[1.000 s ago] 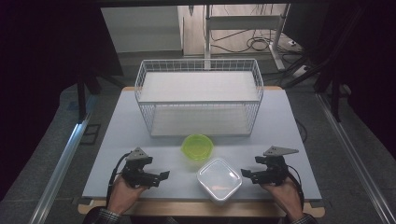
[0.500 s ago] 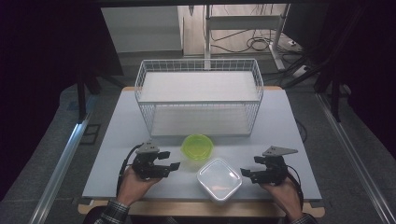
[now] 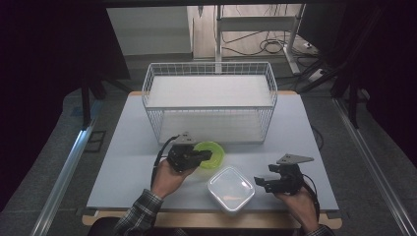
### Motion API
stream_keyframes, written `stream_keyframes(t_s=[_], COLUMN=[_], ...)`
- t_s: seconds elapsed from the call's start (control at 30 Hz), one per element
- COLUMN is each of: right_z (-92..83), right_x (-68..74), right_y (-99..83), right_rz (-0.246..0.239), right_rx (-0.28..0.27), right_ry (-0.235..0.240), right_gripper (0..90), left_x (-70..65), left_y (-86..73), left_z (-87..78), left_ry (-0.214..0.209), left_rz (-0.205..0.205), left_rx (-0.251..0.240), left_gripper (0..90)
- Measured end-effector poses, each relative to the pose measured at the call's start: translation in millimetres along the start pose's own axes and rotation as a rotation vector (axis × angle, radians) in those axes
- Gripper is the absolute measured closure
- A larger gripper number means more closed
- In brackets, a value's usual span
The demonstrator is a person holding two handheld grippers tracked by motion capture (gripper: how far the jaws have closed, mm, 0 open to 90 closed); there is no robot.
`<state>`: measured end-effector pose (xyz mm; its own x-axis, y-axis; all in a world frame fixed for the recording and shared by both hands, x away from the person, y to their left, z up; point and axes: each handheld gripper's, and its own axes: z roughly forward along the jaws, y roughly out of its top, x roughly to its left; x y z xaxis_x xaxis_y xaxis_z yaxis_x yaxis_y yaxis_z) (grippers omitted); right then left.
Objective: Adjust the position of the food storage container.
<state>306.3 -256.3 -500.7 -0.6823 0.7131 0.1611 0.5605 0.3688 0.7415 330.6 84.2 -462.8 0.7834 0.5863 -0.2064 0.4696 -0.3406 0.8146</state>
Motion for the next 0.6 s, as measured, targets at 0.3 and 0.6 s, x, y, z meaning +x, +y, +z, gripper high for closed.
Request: stream_keyframes(t_s=[0.3, 0.6], right_z=[1.9, 2.9], right_x=[0.3, -0.2], right_y=[-0.7, -1.5], right_rz=[-0.005, -0.001], right_rx=[0.011, 0.021], right_ry=[0.000, -0.003], right_gripper=[19.7, 19.5], left_x=[-6.9, -6.5], left_y=[13.7, 14.3], left_z=[48.1, 64.9], left_ry=[-0.010, 0.031], left_rz=[0.049, 0.056], left_rx=[0.077, 0.127], left_gripper=[90.0, 90.0])
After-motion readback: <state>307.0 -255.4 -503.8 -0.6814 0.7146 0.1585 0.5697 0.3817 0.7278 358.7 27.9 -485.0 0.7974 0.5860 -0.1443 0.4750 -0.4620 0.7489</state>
